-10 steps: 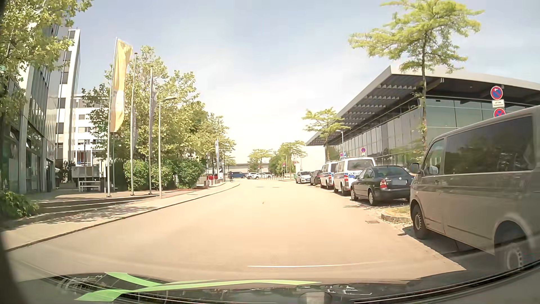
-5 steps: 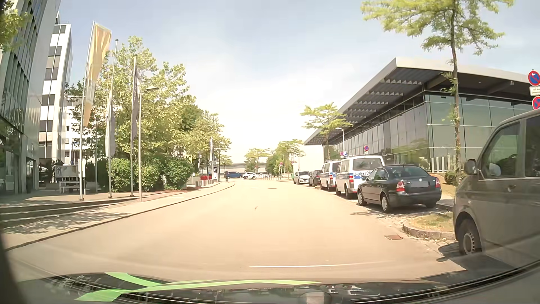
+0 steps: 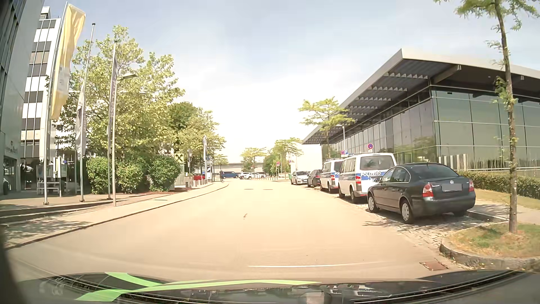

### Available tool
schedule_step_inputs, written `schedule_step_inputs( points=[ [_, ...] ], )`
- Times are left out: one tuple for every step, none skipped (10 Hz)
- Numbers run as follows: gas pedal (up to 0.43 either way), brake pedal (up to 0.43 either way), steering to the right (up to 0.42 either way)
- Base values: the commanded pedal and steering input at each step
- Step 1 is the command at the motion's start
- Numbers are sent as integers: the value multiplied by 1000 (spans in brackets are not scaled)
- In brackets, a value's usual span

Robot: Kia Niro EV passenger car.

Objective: Follow the waypoints while adhering to traffic rules and regulations

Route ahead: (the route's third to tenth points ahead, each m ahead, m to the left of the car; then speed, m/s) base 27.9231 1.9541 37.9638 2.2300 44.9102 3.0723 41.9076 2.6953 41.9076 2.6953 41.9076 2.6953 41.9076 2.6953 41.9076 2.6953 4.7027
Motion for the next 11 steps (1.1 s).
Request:
schedule_step_inputs(
  points=[
    [110,0,9],
    [110,0,8],
    [110,0,4],
    [110,0,0],
    [110,0,0],
    [110,0,-1],
    [110,0,-1],
    [110,0,-3],
    [110,0,-5],
    [110,0,-6],
    [110,0,-9]
  ],
)
